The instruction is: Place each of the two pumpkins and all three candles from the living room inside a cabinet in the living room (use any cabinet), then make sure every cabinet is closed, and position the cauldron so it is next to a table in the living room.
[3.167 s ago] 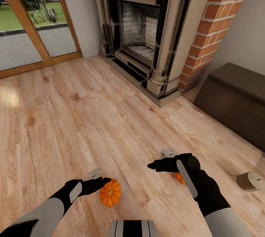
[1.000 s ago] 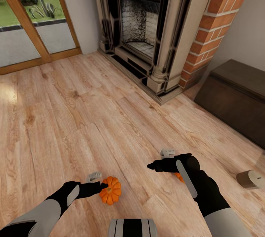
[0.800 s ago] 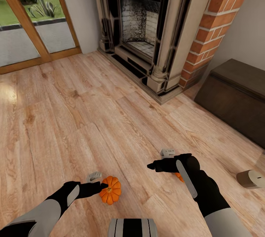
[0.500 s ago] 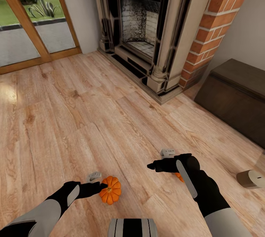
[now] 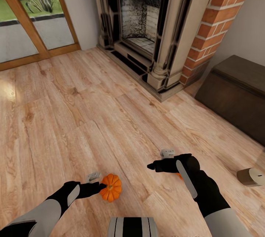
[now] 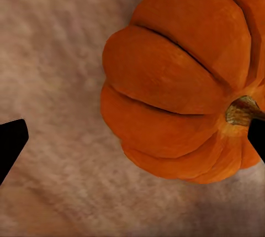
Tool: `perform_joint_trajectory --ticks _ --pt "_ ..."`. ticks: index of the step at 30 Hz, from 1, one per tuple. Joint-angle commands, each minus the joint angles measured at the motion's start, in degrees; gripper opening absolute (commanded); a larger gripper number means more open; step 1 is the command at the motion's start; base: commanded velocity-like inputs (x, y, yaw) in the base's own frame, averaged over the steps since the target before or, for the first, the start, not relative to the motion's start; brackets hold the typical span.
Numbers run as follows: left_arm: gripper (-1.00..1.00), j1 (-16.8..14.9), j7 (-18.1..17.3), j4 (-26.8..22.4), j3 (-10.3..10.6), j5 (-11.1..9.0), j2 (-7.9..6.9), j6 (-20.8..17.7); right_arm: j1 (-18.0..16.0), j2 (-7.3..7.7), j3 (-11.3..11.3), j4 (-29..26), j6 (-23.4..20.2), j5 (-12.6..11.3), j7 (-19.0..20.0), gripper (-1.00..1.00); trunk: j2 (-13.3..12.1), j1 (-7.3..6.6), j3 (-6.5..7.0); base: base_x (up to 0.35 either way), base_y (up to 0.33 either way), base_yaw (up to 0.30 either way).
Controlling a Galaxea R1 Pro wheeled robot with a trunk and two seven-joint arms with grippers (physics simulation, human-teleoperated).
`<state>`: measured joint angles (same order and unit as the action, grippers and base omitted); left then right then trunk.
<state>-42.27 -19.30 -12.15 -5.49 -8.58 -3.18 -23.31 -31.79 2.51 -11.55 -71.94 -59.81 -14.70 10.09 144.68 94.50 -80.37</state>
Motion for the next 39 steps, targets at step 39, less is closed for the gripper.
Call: perform_joint_trajectory --ticks 39 --pt "1.0 -0.01 0.05 -0.24 -0.4 -0.47 0.53 -0.6 0.06 -0.04 -0.41 -0.04 -0.19 0.17 0.11 1.0 0.03 0.01 -0.27 0.022 0.0 0.0"
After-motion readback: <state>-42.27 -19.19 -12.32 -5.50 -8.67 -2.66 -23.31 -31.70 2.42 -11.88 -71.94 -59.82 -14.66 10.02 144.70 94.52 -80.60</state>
